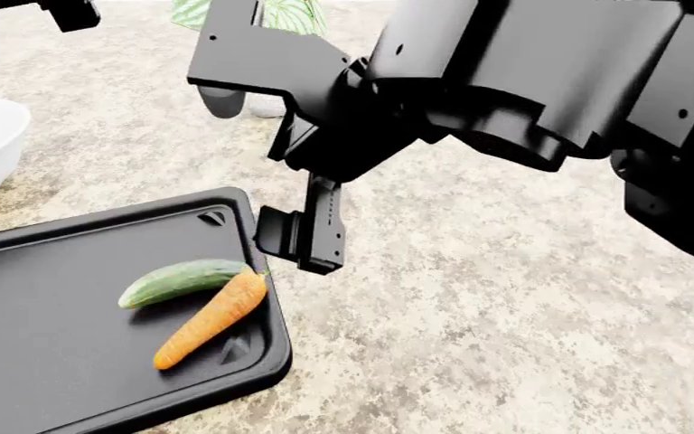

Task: Place the two vegetables and bowl onto the tray for setting up a vegetable dip station.

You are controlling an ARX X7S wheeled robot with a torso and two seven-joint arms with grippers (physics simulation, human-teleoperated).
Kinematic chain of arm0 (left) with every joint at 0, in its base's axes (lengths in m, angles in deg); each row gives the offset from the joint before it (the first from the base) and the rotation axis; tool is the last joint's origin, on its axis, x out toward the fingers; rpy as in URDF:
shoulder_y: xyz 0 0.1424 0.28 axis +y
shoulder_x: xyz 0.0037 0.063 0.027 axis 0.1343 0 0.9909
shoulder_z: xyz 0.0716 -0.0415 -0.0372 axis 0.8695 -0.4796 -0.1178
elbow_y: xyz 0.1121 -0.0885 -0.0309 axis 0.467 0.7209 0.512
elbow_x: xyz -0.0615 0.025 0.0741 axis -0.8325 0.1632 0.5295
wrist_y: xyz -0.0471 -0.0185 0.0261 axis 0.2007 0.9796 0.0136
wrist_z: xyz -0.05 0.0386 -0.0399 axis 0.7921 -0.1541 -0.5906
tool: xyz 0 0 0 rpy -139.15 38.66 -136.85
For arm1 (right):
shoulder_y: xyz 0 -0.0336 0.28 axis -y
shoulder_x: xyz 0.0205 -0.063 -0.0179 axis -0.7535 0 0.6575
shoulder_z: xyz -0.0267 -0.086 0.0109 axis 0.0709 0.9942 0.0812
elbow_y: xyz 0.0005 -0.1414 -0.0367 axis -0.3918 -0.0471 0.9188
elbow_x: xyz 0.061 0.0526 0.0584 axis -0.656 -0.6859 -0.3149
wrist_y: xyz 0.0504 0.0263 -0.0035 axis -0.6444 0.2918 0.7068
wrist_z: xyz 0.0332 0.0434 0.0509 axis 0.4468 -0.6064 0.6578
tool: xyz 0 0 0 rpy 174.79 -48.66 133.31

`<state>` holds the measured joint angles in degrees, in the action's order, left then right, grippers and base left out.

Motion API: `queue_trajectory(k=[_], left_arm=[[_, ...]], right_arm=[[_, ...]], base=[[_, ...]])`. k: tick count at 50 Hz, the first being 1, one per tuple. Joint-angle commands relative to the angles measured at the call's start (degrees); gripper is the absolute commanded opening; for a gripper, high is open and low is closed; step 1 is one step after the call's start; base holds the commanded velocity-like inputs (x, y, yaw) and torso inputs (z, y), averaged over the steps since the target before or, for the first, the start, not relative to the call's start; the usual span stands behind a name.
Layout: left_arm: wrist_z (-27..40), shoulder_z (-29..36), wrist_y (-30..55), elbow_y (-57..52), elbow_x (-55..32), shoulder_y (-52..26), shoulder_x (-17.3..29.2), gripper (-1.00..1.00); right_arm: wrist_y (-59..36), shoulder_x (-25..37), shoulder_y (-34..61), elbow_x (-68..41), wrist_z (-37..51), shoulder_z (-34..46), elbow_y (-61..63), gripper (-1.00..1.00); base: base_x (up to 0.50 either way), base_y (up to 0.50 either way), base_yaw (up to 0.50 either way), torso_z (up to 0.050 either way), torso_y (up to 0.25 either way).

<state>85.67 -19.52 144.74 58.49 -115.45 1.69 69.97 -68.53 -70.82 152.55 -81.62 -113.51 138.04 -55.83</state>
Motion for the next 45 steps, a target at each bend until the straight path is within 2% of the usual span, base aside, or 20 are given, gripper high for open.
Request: queue_trajectory(k=[1, 8, 15, 25, 31, 36, 39, 41, 43, 45], left_arm=[[1.6, 0.4, 3.0, 6.8, -0.2, -1.8, 2.4, 1.00], [0.3, 3.7, 6.4, 10.3, 3.0, -5.8, 4.6, 1.00], [0.3, 7.2, 12.3, 21.4, 4.1, -13.1, 2.5, 1.00], [-9.2, 13.6, 12.8, 30.5, 10.6, -20.6, 1.7, 1.00], [-11.8, 16.5, 13.0, 33.6, 13.8, -23.8, 2.0, 1.00], [-19.1, 23.7, 12.9, 32.5, 19.2, -27.4, 2.1, 1.00], [-26.0, 31.5, 14.7, 30.6, 23.4, -30.7, 1.8, 1.00], [-26.5, 32.3, 14.3, 29.7, 24.3, -31.6, 1.9, 1.00], [-32.1, 39.8, 14.9, 28.2, 28.5, -33.9, 2.0, 1.00], [-33.4, 41.0, 13.9, 30.1, 29.9, -34.7, 1.3, 1.00]], right_arm=[[-1.4, 1.3, 0.5, -0.9, 2.0, -1.7, -0.4, 1.00], [-2.6, 2.0, 2.1, -1.9, 4.0, -4.4, -2.2, 1.00], [-2.6, 1.9, 2.5, -2.0, 5.2, -6.0, -5.0, 1.00], [-2.7, 2.0, 2.1, -2.0, 5.8, -6.2, -6.2, 1.00], [-2.4, 1.2, 2.2, -1.4, 5.4, -5.3, -6.9, 1.00], [-0.9, 0.8, 2.1, -0.3, 4.0, -4.6, -8.9, 1.00], [-0.6, 0.7, 1.3, -0.1, 4.1, -4.1, -8.6, 1.00], [-0.6, 0.7, 1.1, -0.2, 4.3, -4.0, -8.4, 1.00], [-0.2, 0.6, 1.0, 0.1, 3.9, -3.9, -9.0, 1.00], [0.3, 0.3, 1.2, 0.6, 3.2, -3.4, -9.9, 1.00]], base=[[0.00, 0.00, 0.00, 0.000, 0.000], [0.00, 0.00, 0.00, 0.000, 0.000], [0.00, 0.00, 0.00, 0.000, 0.000], [0.00, 0.00, 0.00, 0.000, 0.000], [0.00, 0.00, 0.00, 0.000, 0.000], [0.00, 0.00, 0.00, 0.000, 0.000], [0.00, 0.00, 0.00, 0.000, 0.000], [0.00, 0.00, 0.00, 0.000, 0.000], [0.00, 0.00, 0.00, 0.000, 0.000], [0.00, 0.00, 0.00, 0.000, 0.000]])
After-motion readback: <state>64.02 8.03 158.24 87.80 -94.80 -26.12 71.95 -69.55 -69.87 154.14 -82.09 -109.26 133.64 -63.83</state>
